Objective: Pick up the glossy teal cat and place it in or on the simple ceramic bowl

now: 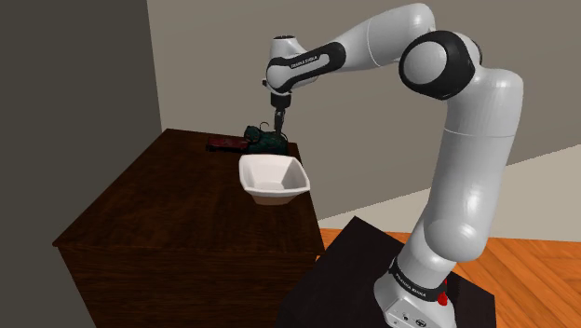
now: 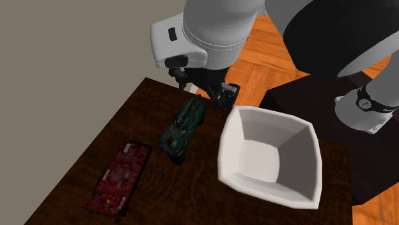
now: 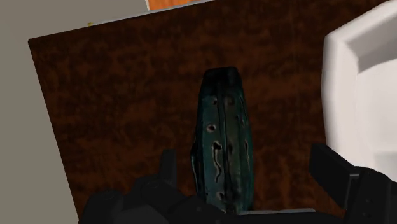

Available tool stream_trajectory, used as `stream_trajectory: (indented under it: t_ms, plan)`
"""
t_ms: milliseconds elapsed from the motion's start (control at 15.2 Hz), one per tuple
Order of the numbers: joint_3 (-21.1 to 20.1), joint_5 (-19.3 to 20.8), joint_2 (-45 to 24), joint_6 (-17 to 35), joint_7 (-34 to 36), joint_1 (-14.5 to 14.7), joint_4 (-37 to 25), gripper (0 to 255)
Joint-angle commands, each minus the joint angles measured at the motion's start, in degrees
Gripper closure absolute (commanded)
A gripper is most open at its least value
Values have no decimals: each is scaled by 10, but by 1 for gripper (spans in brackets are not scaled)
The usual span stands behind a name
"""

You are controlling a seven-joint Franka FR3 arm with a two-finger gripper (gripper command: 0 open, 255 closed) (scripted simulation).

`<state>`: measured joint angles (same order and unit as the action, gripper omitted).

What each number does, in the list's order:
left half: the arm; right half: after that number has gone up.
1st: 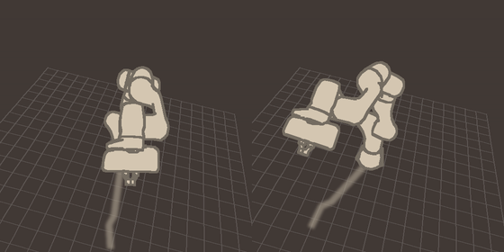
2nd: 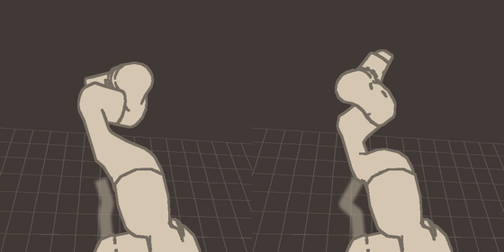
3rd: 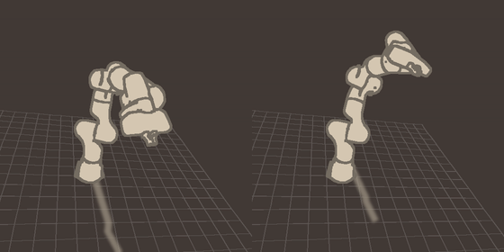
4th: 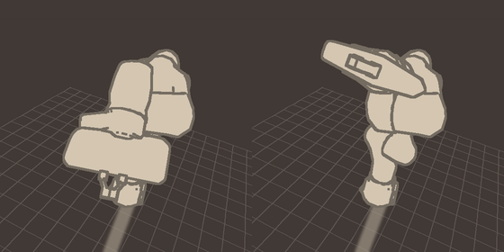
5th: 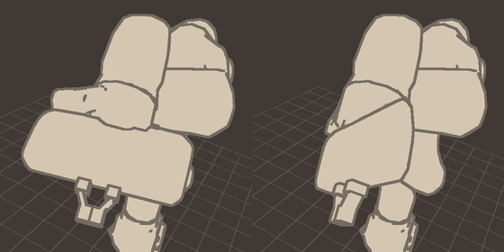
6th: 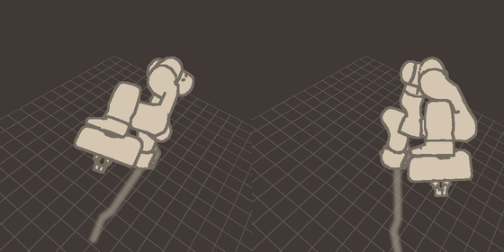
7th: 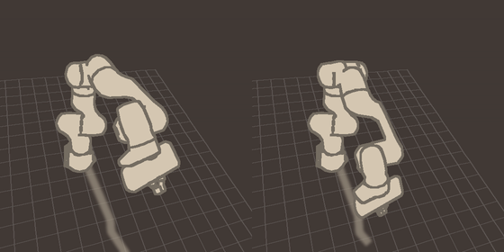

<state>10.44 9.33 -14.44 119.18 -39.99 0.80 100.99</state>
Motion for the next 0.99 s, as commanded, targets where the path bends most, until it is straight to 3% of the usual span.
stream_trajectory:
  t_ms: [0, 462, 924]
  plan:
    - [-1, 0, -27, 6, -8, -2, -23, 0]
    - [1, -1, -49, 49, -9, -8, -2, 0]
    - [1, -1, -49, 49, -9, -8, -3, 0]
